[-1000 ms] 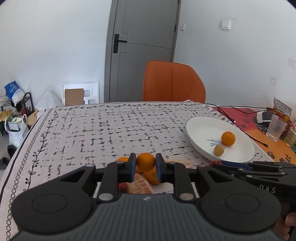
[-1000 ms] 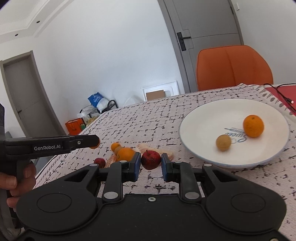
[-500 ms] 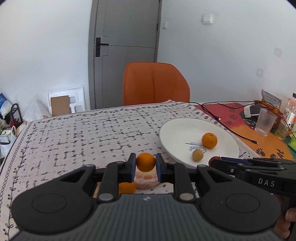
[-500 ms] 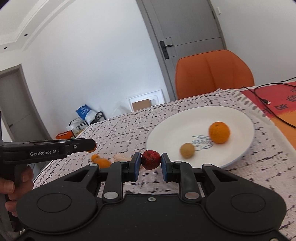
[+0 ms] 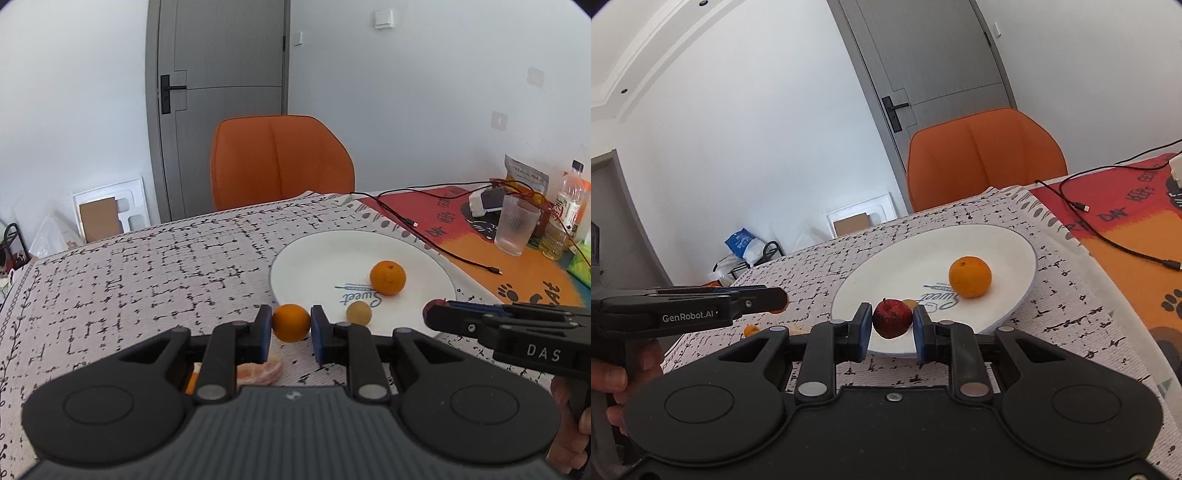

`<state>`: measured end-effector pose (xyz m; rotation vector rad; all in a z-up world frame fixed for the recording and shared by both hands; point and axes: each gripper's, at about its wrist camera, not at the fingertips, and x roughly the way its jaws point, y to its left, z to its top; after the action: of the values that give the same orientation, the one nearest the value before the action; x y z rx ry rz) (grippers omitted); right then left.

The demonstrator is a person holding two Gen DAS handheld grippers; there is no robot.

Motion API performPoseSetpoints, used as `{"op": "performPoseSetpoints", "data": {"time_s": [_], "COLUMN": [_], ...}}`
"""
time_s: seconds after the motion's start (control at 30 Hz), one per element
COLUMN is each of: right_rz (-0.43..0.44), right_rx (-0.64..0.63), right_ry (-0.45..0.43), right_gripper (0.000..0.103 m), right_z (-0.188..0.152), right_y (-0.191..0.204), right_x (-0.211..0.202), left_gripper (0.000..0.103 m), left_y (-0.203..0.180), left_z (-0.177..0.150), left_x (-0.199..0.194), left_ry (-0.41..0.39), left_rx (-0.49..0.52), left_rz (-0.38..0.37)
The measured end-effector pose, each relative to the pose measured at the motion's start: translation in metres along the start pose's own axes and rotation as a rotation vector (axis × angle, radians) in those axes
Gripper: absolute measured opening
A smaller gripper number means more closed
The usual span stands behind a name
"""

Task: Organize fruits
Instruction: 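Carry the mandarin in the left tool while the right tool carries the plum over the plate, then open the left tool releasing the mandarin while the right tool releases the plum onto the plate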

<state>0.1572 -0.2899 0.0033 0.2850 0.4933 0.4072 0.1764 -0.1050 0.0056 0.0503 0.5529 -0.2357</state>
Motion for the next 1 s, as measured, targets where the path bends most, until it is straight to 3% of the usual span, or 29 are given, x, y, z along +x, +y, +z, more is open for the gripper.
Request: {"op": "performPoseSetpoints", "data": {"time_s": [0.17,0.27,0.67,0.77,0.9,1.0], "right_rz": [-0.004,-0.006,-0.017,-0.019,-0.015,-0.012], "right_rx": [0.013,0.009,0.02,0.017,0.015,0.015], "right_ry": [0.011,-0.002,0.004,0.006,0.006,0.007], "right_gripper": [0.023,0.031,0.031,0.031,0.032,0.036], "right_z": [-0.001,-0.001,-0.001,-0.001,-0.002,-0.002], "right_y": [-0.007,-0.008,-0.016,-0.013,-0.011,-0.008], "right_x": [0.006,0.006,0.0,-0.002,-0.003,-0.003], "left_gripper": [0.021,0.021,0.021,0.034,0.063,0.075], "left_y": [-0.008,-0.012,-0.029,-0.032,-0.029,-0.021], "left_z": [0.004,0.006,0.012,0.013,0.009,0.007], "left_x": [0.01,0.015,0.027,0.024,0.017,0.01], "left_ry": [0.009,0.014,0.008,-0.005,-0.018,-0.021], "left_rx": [0.002,0.008,0.027,0.034,0.045,0.034], "left_rz": [-0.01,-0.018,-0.065,-0.066,-0.033,-0.007]}}
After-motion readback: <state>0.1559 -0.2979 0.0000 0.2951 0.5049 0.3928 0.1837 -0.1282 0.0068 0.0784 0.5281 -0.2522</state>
